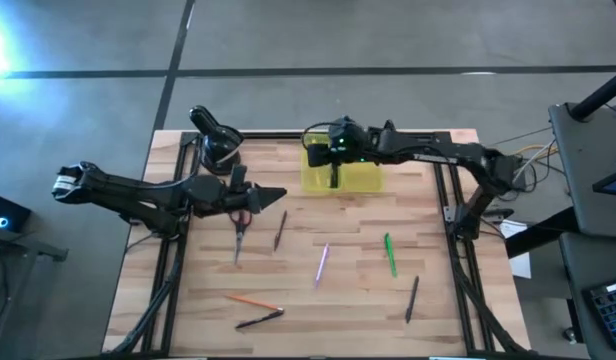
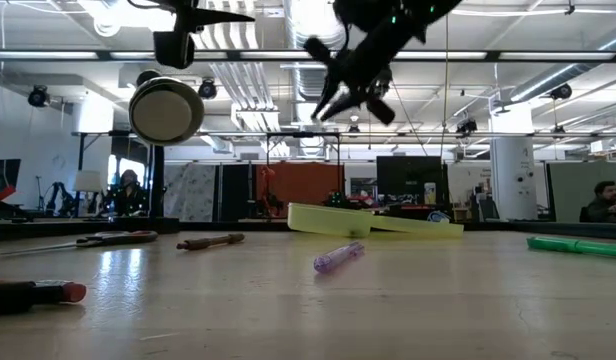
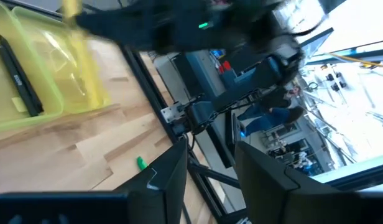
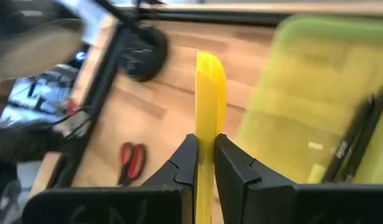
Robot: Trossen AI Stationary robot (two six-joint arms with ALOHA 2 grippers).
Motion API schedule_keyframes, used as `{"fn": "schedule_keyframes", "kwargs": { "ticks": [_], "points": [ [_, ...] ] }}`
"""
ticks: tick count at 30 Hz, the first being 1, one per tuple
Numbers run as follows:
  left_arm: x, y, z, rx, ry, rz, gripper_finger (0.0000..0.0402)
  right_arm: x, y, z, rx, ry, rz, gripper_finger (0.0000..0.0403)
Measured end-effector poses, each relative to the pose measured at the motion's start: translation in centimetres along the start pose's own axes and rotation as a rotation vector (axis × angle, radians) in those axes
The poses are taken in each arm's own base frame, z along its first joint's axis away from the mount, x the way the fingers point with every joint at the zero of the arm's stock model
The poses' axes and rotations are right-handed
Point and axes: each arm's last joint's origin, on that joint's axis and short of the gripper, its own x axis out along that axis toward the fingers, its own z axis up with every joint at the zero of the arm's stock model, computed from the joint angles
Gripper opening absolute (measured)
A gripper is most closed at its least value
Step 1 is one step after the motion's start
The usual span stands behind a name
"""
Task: Pick & place school supplies into a supply box
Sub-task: Put the yellow pen into the yellow supply box
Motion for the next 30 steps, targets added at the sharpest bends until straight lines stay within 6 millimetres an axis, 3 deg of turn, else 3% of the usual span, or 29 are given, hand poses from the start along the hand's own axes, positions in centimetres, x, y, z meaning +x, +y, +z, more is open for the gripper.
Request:
{"fn": "schedule_keyframes", "kwargs": {
  "ticks": [5, 9, 16, 22, 30],
  "points": [
    [-0.6, -0.3, 0.5, 0.006, -0.016, -0.020, 0.0119, 4.1, -2.4, -1.1, 0.142, -0.004, -0.005, 0.0023],
    [-0.9, -0.4, 0.7, 0.007, -0.039, -0.016, 0.0119, 7.2, -4.2, -1.7, 0.159, 0.029, -0.083, 0.0023],
    [-1.1, -0.5, 0.9, 0.024, -0.059, -0.018, 0.0119, 11.2, -4.5, -1.9, 0.235, 0.041, -0.117, 0.0023],
    [-1.4, -0.6, 1.1, 0.018, -0.067, -0.027, 0.0119, 12.3, -3.7, -0.7, 0.233, 0.031, -0.089, 0.0023],
    [-1.5, -0.7, 1.1, 0.019, -0.066, -0.028, 0.0119, 11.2, -4.2, 1.8, 0.221, -0.016, -0.089, 0.0023]
  ]
}}
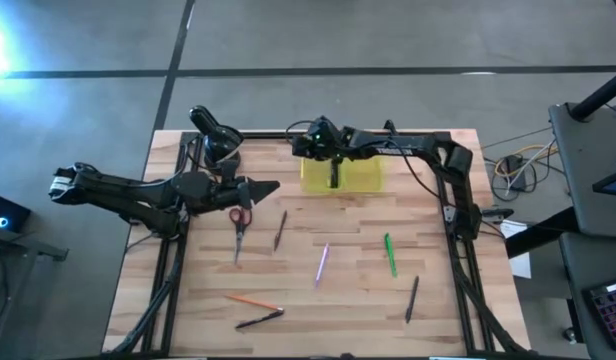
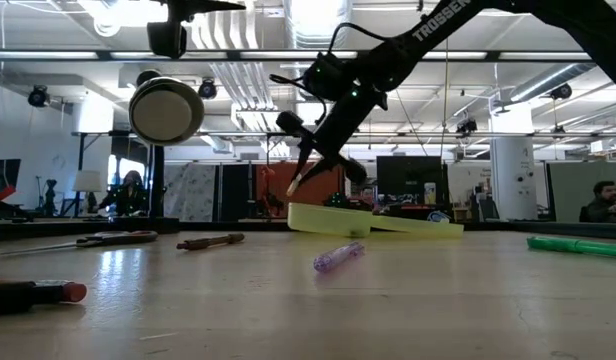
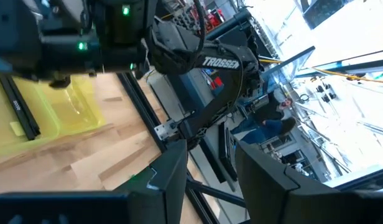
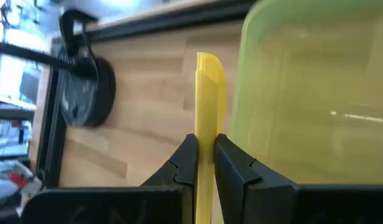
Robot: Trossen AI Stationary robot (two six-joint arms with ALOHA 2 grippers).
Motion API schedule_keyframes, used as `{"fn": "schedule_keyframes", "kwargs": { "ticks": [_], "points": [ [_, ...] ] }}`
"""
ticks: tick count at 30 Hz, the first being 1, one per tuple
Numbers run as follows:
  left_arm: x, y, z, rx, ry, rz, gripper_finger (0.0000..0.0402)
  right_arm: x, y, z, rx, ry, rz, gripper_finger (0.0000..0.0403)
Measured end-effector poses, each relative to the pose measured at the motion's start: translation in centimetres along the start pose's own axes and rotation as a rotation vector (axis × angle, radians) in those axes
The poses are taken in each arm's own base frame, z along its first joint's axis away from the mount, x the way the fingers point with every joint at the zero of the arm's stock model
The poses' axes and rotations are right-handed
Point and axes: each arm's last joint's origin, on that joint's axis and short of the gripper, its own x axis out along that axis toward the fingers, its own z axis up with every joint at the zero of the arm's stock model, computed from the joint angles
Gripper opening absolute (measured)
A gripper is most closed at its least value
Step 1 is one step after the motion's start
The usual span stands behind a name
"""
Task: Pick & place school supplies into a supply box
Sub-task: Put the yellow pen into the yellow supply box, then put the black pen into the yellow supply box
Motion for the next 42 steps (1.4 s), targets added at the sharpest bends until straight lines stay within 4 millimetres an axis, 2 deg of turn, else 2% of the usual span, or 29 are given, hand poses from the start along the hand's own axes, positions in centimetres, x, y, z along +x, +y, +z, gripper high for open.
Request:
{"fn": "schedule_keyframes", "kwargs": {
  "ticks": [7, 12, 21, 26, 30, 36, 42],
  "points": [
    [0.0, 0.0, 0.0, 0.006, 0.002, 0.004, 0.0119, -0.1, -1.3, 0.2, 0.002, -0.028, -0.143, 0.0023],
    [0.0, 0.1, -0.1, 0.009, 0.006, 0.010, 0.0119, 0.9, -2.2, -0.2, 0.002, -0.018, -0.182, 0.0023],
    [0.0, 0.2, -0.1, 0.018, 0.013, 0.016, 0.0119, 2.7, -2.7, -1.5, 0.030, 0.054, -0.159, 0.0036],
    [0.0, 0.2, -0.1, 0.019, 0.014, 0.017, 0.0119, 2.8, -2.2, -1.9, 0.015, 0.067, -0.134, 0.0045],
    [0.0, 0.2, -0.2, 0.021, 0.017, 0.021, 0.0119, 2.7, -2.2, -2.1, 0.011, 0.081, -0.133, 0.0068],
    [0.0, 0.2, -0.2, 0.021, 0.017, 0.021, 0.0119, 2.7, -2.2, -2.1, -0.019, 0.091, -0.127, 0.0130],
    [0.0, 0.2, -0.2, 0.020, 0.017, 0.021, 0.0119, 2.6, -1.5, -1.9, 0.052, 0.127, -0.060, 0.0169]
  ]
}}
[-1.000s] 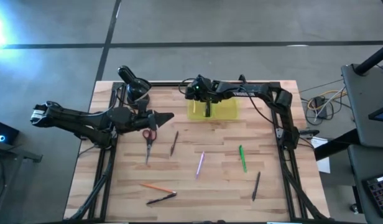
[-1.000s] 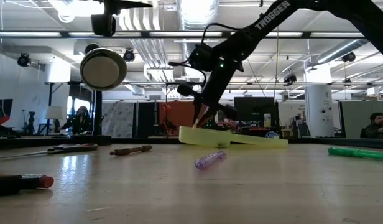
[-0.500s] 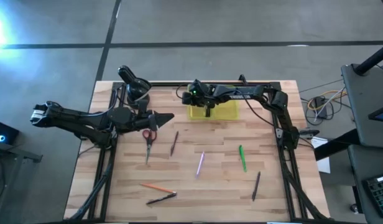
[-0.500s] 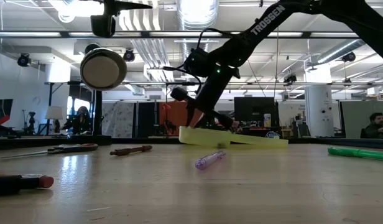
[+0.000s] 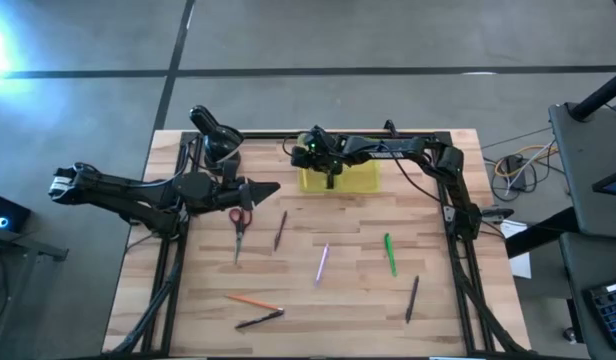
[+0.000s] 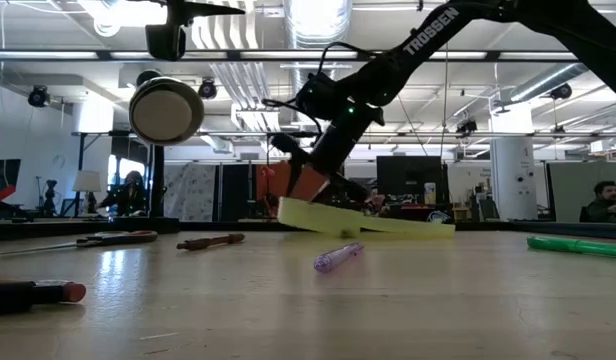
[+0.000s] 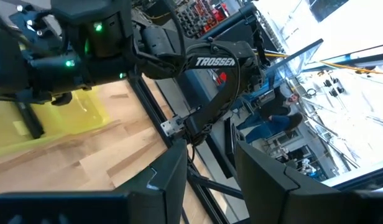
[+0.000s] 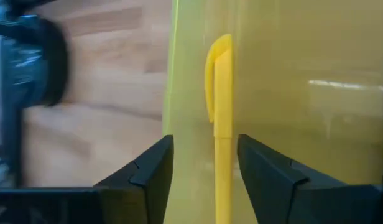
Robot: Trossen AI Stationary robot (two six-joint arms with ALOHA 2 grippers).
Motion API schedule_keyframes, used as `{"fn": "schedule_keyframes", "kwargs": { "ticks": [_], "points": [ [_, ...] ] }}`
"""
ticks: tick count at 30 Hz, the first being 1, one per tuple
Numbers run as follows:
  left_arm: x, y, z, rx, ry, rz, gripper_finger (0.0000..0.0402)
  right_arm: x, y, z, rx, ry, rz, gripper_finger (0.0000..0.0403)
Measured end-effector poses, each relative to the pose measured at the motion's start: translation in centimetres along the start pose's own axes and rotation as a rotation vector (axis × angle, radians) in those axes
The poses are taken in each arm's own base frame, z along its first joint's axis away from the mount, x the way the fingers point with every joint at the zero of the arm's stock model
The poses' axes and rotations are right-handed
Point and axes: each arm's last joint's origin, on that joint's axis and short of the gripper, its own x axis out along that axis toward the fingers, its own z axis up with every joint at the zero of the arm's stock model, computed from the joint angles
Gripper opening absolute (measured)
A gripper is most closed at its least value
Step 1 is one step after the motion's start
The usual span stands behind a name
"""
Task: Pick & place school supplies into a supply box
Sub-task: Put the black pen into the yellow supply box
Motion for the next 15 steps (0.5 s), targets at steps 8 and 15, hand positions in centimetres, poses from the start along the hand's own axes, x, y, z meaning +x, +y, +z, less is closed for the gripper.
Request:
{"fn": "schedule_keyframes", "kwargs": {
  "ticks": [8, 15],
  "points": [
    [0.0, 0.1, 0.0, 0.003, 0.004, 0.005, 0.0119, -1.0, 2.4, 0.5, -0.047, 0.121, 0.155, 0.0175],
    [0.0, 0.1, 0.0, 0.003, 0.004, 0.006, 0.0119, -2.8, 5.6, 0.7, -0.237, 0.114, 0.278, 0.0171]
  ]
}}
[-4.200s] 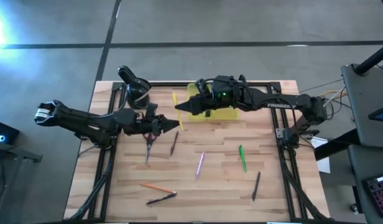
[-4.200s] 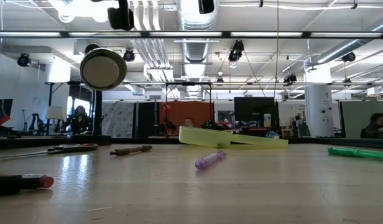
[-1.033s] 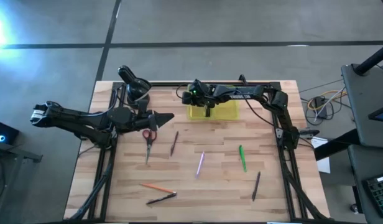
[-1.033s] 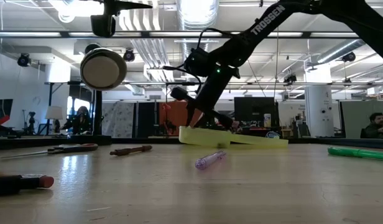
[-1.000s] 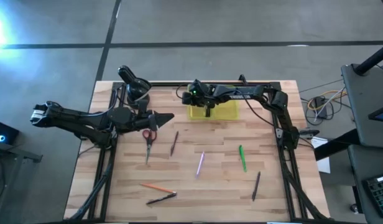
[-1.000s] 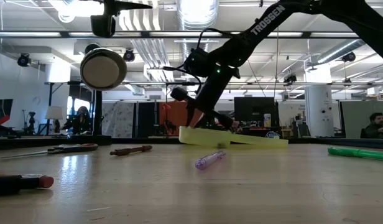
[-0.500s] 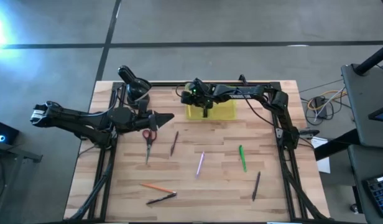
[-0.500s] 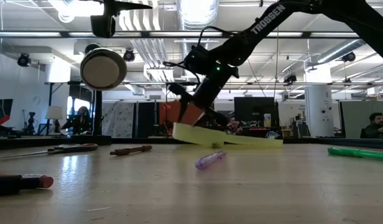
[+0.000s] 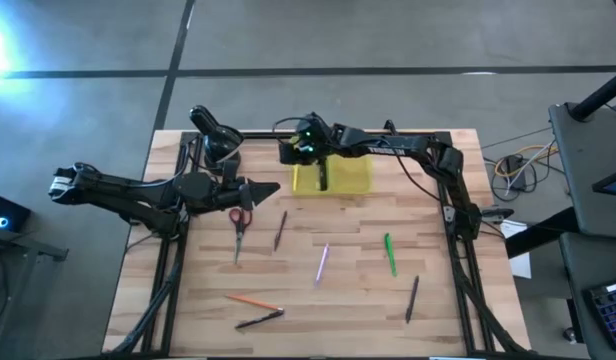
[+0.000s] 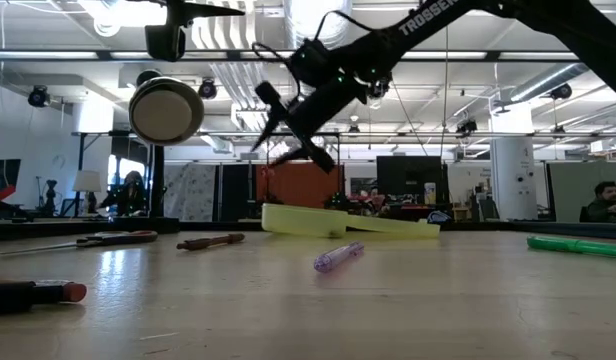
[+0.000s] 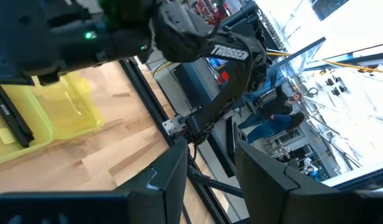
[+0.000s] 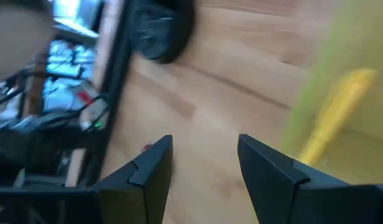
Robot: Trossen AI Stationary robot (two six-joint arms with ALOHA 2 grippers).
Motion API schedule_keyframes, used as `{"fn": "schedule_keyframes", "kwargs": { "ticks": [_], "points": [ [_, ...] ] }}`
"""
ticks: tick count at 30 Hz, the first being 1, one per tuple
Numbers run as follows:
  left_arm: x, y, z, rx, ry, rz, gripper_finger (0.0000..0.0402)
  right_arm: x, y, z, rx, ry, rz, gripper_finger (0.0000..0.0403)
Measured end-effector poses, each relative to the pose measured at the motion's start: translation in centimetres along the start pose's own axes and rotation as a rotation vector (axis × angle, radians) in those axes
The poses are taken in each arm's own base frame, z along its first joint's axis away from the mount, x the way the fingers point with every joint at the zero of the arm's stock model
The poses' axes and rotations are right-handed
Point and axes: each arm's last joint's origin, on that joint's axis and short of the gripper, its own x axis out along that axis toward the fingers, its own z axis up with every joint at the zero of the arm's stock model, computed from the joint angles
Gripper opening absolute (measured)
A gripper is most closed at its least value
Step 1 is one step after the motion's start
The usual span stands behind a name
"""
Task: Pick & place school supplies into a supply box
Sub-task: Put the black pen into the yellow supply box
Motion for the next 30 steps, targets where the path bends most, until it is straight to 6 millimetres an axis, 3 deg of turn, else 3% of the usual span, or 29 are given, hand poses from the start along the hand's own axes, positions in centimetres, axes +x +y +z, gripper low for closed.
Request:
{"fn": "schedule_keyframes", "kwargs": {
  "ticks": [11, 20, 30],
  "points": [
    [0.0, 0.0, 0.0, -0.001, 0.000, 0.000, 0.0119, -1.6, 5.2, 0.2, -0.206, -0.048, 0.132, 0.0157],
    [0.0, 0.0, 0.0, -0.004, 0.007, -0.004, 0.0119, -2.2, 6.5, 0.4, -0.246, -0.056, 0.174, 0.0141],
    [0.0, 0.0, -0.1, 0.008, 0.025, -0.003, 0.0119, -1.5, 7.0, -1.6, -0.300, -0.040, 0.157, 0.0141]
  ]
}}
